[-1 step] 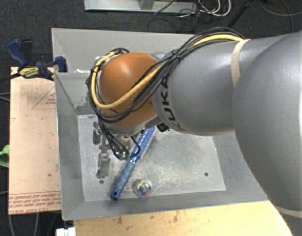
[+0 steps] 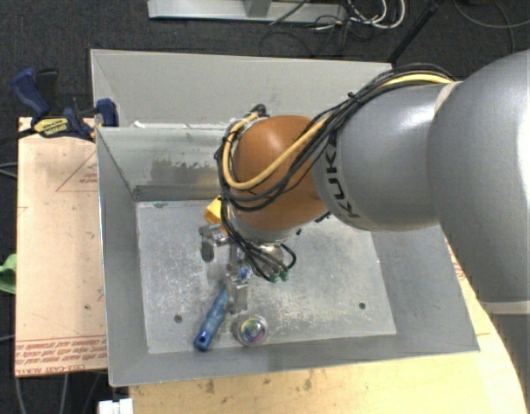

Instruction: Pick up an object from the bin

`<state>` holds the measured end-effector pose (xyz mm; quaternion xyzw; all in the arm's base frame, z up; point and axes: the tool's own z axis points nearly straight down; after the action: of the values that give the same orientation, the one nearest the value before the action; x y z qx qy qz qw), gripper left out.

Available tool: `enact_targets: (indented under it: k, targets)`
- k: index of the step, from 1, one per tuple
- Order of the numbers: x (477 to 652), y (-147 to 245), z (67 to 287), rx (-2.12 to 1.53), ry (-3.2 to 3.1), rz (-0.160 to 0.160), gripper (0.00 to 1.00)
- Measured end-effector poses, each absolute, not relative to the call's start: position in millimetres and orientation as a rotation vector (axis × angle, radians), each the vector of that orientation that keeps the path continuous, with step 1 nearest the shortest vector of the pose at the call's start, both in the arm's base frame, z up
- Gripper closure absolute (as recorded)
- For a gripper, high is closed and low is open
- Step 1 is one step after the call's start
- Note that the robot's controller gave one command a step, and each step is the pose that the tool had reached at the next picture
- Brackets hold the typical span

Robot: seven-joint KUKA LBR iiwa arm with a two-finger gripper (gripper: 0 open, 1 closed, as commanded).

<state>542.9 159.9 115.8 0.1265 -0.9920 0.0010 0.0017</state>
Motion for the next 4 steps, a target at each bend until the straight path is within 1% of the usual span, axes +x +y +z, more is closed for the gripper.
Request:
enact_targets:
  k: [1, 2, 3, 4]
  targets:
    - [525.4, 149.6, 68.0, 0.537, -3.091, -0.001, 0.00]
    - [527.0, 150.2, 70.7, 0.535, -3.096, -0.003, 1.00]
    - [561.0, 153.1, 119.7, 0.668, -3.078, -0.002, 1.00]
    - [589.1, 121.7, 300.5, 0.749, -3.063, 0.001, 1.00]
